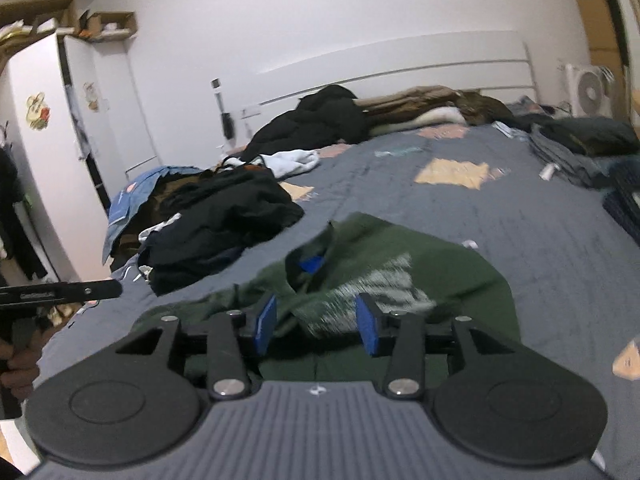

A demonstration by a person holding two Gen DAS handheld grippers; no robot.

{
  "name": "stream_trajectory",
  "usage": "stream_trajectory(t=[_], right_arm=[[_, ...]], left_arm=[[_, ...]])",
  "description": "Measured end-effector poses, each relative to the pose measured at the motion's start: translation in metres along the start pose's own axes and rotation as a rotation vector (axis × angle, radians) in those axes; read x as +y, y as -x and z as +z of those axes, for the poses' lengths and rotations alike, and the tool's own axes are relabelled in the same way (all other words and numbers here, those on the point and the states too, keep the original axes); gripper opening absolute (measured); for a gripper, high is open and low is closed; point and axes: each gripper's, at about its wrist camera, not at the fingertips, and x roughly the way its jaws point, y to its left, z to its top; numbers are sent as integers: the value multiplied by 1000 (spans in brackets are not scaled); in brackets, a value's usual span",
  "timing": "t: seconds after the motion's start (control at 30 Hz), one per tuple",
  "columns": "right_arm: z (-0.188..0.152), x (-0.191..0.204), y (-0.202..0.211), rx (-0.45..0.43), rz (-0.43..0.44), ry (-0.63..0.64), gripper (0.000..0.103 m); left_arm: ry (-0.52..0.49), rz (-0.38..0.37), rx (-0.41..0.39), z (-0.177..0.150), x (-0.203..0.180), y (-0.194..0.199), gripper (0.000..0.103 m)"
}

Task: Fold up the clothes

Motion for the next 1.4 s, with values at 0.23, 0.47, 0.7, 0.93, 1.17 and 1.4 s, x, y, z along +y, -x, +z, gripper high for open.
stream_trajectory(t=[0.23, 0.47, 0.7, 0.93, 1.17, 1.4], right_arm=[[-18, -10, 4, 65, 8, 9, 48], [-30, -9, 20, 104, 23, 97, 50], [-46, -20, 42, 199, 34, 268, 52], [-71, -43, 60, 308, 3, 430, 53], [-94, -64, 71, 334, -30, 548, 54], [-108, -76, 72, 269, -56, 762, 54]], left_arm=[[4, 42, 51, -27, -41, 9, 47], [-56, 78, 117, -59, -70, 26, 47], [-293, 119, 212, -79, -98, 39, 47], [-268, 100, 227, -85, -114, 51, 47], [-248, 77, 258, -95, -131, 49, 47], [-163, 45, 275, -111, -133, 44, 47]])
